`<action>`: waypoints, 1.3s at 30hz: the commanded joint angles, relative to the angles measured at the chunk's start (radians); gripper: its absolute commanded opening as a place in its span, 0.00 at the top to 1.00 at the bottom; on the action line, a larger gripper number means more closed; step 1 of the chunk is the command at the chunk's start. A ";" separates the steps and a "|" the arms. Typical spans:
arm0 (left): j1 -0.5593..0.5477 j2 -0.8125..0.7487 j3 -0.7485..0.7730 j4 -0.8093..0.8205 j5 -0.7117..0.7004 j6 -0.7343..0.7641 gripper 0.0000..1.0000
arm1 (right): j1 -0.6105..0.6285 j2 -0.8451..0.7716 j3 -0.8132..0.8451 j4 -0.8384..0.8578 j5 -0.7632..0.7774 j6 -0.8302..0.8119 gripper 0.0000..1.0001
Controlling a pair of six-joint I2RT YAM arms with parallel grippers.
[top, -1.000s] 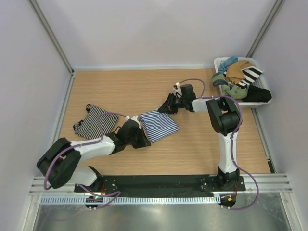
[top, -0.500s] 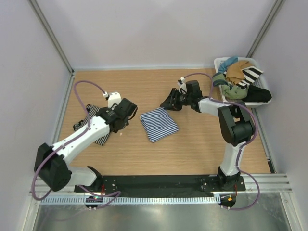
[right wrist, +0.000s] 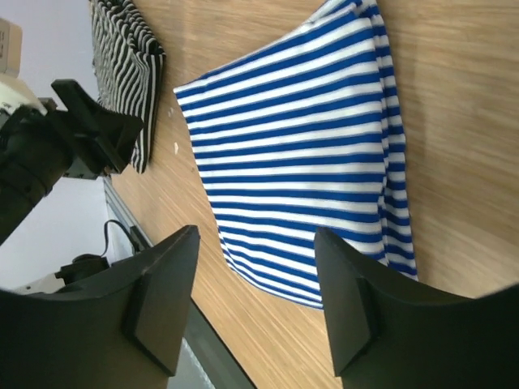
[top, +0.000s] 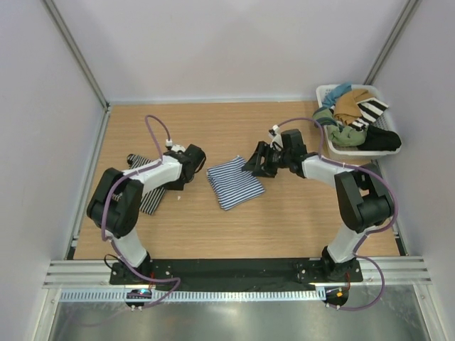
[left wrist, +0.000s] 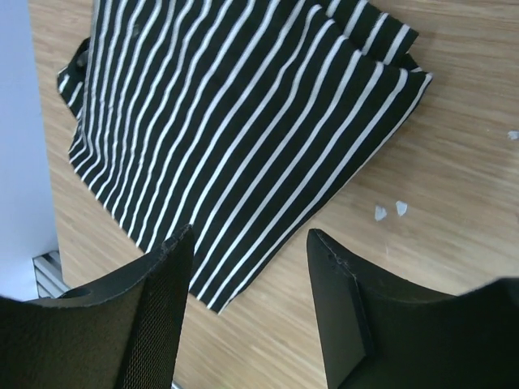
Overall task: Fold and stack the tank tops
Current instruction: Neatly place the folded tank top to the corner
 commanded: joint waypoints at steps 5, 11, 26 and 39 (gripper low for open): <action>0.037 0.087 0.043 0.133 0.017 0.123 0.41 | 0.003 -0.125 -0.016 -0.266 0.265 -0.172 0.25; 0.040 0.142 0.070 0.093 -0.024 0.085 0.39 | 0.035 -0.048 0.014 -0.311 0.270 -0.204 0.23; 0.031 0.173 0.070 0.111 0.012 0.095 1.00 | 0.017 -0.057 -0.079 -0.257 0.281 -0.166 0.96; -0.428 0.125 0.122 0.148 0.087 -0.014 1.00 | -0.253 -0.410 -0.294 -0.356 0.384 -0.177 0.96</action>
